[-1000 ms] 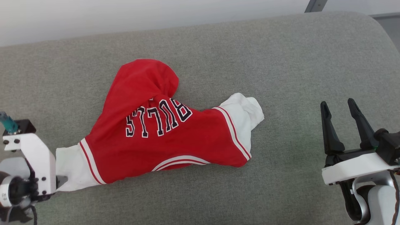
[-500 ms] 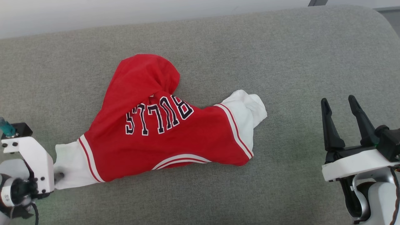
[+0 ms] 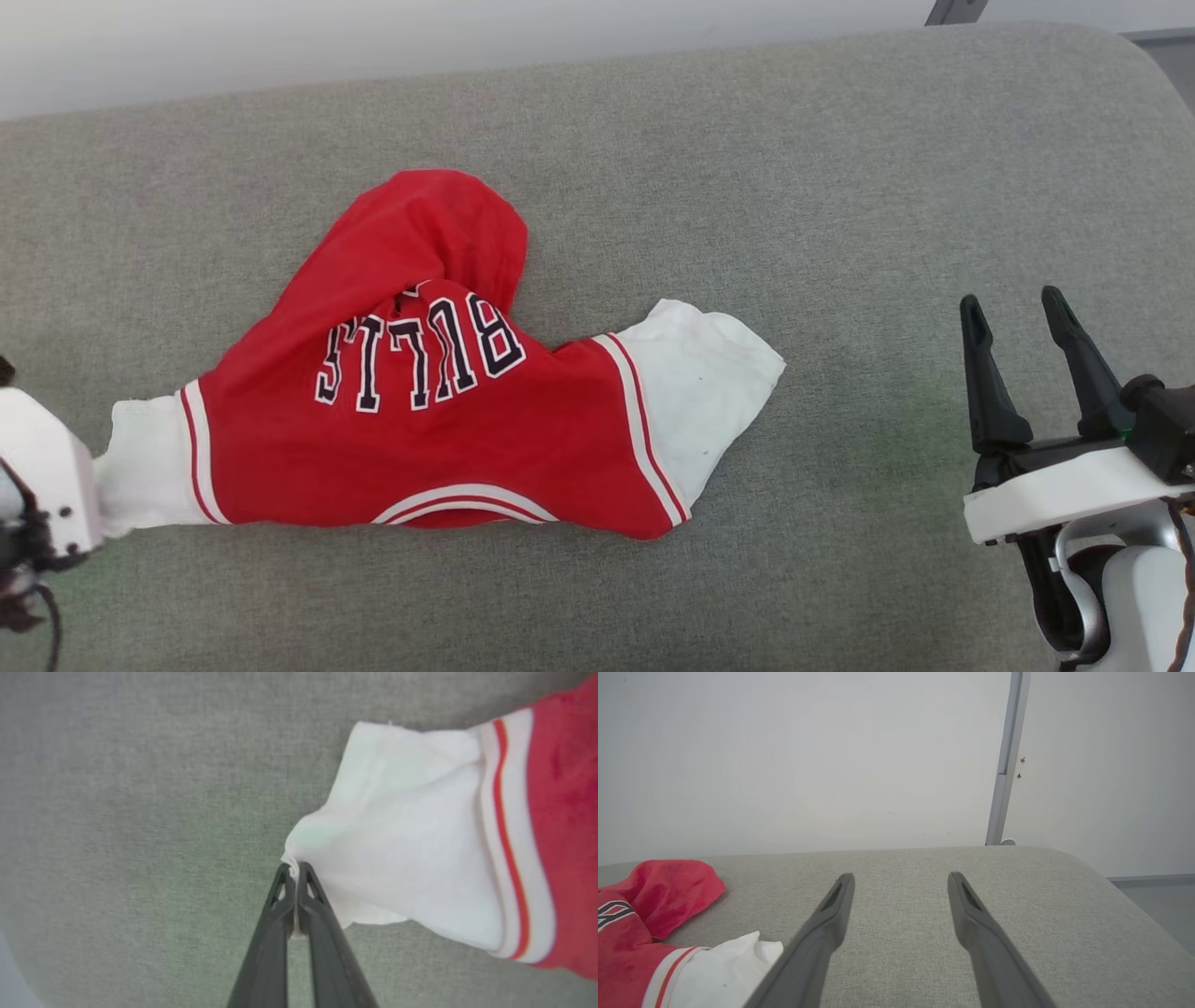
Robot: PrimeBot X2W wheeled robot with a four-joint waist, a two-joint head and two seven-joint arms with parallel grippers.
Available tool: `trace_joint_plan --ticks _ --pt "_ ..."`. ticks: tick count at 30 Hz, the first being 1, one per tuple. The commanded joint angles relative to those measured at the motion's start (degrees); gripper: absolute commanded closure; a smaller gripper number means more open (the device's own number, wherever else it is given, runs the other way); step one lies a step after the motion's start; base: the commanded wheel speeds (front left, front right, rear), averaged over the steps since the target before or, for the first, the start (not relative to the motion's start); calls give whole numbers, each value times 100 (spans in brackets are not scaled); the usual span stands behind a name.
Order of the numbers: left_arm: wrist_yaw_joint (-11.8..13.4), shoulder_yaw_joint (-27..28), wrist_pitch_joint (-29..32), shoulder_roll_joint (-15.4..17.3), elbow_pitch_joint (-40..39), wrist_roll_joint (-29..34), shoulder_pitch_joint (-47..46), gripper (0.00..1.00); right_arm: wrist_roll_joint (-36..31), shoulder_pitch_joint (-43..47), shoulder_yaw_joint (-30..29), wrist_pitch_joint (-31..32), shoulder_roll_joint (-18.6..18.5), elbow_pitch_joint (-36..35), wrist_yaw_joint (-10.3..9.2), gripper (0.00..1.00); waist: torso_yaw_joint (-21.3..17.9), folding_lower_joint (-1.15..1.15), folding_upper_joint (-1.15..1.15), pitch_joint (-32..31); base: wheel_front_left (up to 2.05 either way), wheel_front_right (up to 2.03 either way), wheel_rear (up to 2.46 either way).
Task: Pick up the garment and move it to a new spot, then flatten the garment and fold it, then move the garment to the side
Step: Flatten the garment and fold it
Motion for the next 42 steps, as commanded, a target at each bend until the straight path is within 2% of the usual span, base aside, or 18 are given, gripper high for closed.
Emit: trace_joint_plan --ticks 1,3,4,6,7,11,15,18,21,26,31,33,34,42 --pt "-7 -5 30 -53 7 -49 61 100 -17 38 -3 3 -14 -10 0 0 5 0 0 -7 0 0 0" --pt "-42 -29 121 -111 5 -153 114 100 -24 49 -14 9 -15 -13 0 0 17 0 0 -24 0 0 0" --pt "-55 -54 155 -131 -22 -170 134 96 -29 55 -15 10 -17 -14 0 0 20 0 0 -30 0 0 0" --pt "-92 -118 222 -99 -119 -104 114 13 -34 64 -2 25 -16 -17 0 0 20 0 0 -45 0 0 0" --pt "-99 -125 227 -67 -199 -72 38 0 -34 67 7 28 -18 -20 0 0 17 0 0 -51 0 0 0" --pt "-38 -183 426 81 -647 87 -286 0 -33 67 43 44 -22 -53 0 0 -12 0 0 -79 0 0 0" --pt "-41 -273 697 87 -1280 210 -681 0 -18 46 73 -34 15 -104 0 0 -83 0 0 -63 0 0 0" --pt "-101 -404 856 -2 -1614 295 -952 0 -17 -1 103 -75 53 -119 -1 0 -156 0 0 -24 0 0 0" --pt "-170 -555 993 -262 -1722 219 -1176 0 -11 -51 146 -116 111 -138 0 0 -254 0 0 54 0 0 0" --pt "-269 -852 1162 -636 -1404 328 -1476 0 14 -181 253 -193 205 -152 0 0 -483 0 0 287 0 0 0" --pt "-402 -1036 1104 -777 -901 465 -1634 0 65 -295 327 -269 282 -98 0 0 -695 0 0 507 0 0 0" --pt "-512 -1140 1122 -859 -468 498 -1712 0 92 -354 342 -357 323 -32 0 0 -803 0 0 631 0 0 0" --pt "-561 -1123 1021 -921 -334 458 -1736 100 103 -377 339 -384 332 -4 0 0 -828 0 0 666 0 0 0" --pt "-833 -1079 747 -945 318 632 -2396 100 99 -435 286 -516 361 168 0 0 -896 0 0 749 0 0 0"
